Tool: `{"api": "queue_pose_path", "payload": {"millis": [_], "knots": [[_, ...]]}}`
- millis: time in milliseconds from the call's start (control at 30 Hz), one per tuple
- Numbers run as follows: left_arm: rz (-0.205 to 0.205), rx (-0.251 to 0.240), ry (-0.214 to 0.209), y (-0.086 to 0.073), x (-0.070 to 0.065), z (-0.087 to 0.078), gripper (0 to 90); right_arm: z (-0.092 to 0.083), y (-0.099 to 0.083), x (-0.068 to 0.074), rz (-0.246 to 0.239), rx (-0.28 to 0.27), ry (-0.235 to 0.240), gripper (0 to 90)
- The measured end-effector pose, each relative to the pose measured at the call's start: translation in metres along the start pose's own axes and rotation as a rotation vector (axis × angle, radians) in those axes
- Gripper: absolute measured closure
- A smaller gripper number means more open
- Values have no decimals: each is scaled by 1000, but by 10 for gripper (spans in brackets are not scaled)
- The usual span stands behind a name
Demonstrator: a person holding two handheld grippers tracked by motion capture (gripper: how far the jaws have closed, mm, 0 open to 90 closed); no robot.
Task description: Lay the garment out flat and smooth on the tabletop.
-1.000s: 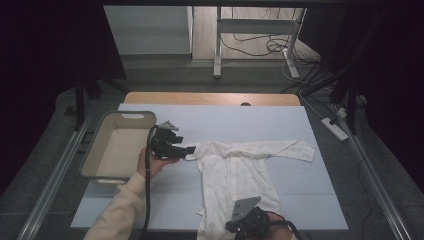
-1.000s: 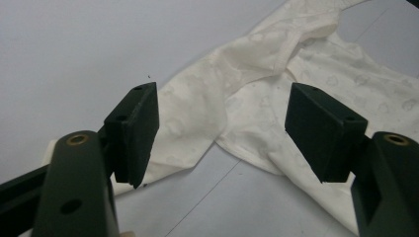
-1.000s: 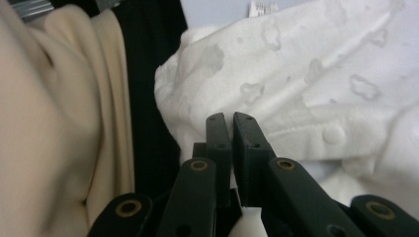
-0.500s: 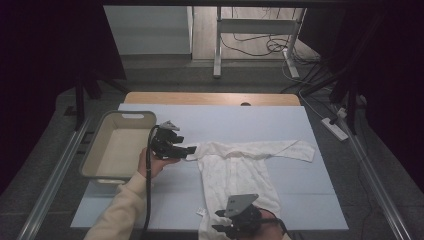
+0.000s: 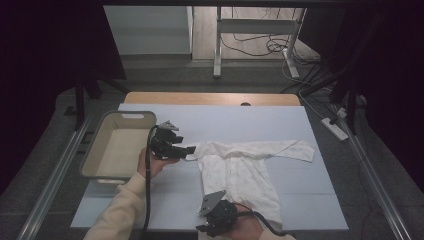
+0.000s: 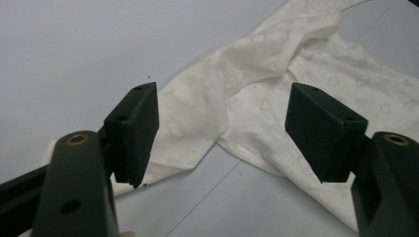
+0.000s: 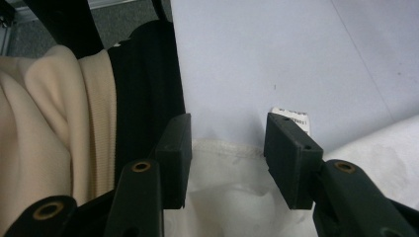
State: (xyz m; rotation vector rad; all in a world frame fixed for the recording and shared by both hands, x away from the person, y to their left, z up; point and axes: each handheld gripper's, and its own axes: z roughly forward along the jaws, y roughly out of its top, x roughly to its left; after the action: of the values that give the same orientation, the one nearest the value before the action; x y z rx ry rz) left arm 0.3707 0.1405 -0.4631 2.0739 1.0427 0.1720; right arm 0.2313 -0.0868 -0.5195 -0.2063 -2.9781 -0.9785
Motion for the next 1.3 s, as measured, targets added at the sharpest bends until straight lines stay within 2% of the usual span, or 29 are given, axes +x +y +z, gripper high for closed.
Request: {"api": "queue_pose_path", "payload": {"millis": [233,433,600,700,800,900,967,1100,1233,1300], "knots": [[6,4,-2,1,-1,1,295,0,-1,2,-34,3,-41,578],[5,4,-2,1,-1,1,294,-2,-2,0,-29,13,-65,713],[-2,3,-2,0,0,1,294,-3,-3,-1,-32,22,-71,871],[1,5,-2,0,0,1,294,-3,-4,-2,-18,14,-65,879],[0,6,-1,0,1,1,293,-3,-3,1,-32,17,-75,883],[-2,5,-1,0,2,1,294,-3,-3,2,-11,-3,-31,885],[-3,3,-1,0,2,0,294,-3,-2,5,-14,-16,-12,885],[0,4,-1,0,2,0,293,-5,2,13,-53,-41,7,886],[0,5,0,0,2,0,293,-5,4,20,-46,-65,53,886],[0,6,-1,0,2,1,294,-4,4,22,-56,-64,60,886]]}}
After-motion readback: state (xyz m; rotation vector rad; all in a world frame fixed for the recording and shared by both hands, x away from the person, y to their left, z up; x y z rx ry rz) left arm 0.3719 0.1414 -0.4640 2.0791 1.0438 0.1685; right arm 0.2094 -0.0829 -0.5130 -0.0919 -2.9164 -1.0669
